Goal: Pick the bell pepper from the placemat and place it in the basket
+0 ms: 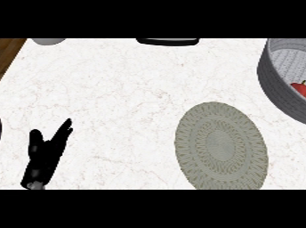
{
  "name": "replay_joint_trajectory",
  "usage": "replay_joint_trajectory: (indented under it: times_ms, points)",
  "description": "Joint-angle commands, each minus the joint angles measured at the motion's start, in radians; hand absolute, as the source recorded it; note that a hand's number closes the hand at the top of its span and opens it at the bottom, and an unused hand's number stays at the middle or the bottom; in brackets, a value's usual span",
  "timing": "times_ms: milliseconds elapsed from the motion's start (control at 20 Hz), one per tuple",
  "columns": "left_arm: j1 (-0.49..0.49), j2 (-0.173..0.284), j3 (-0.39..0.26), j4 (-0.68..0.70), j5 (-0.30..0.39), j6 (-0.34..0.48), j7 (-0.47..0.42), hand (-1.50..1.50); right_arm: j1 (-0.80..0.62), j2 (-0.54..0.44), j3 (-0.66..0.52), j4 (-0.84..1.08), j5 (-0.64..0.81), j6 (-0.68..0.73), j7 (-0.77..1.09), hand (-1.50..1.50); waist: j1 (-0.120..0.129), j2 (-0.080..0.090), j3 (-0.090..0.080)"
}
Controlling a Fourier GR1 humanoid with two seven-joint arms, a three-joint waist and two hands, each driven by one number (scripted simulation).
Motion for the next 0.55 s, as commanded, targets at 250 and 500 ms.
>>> replay_joint_trajectory:
  times_ms: [250, 500]
  points:
    - [0.020, -0.022, -0.020, 0.011, -0.004, -0.005, 0.019, 0.00, -0.048, -0.134, -0.101, 0.109, -0.074, 0.067, 0.080, -1.50, 0.008, 0.011, -0.004]
    - [0.012, -0.021, -0.015, 0.029, -0.017, 0.001, -0.008, 0.00, -0.015, -0.209, -0.139, 0.146, -0.104, 0.107, 0.101, -1.50, 0.003, 0.015, -0.003]
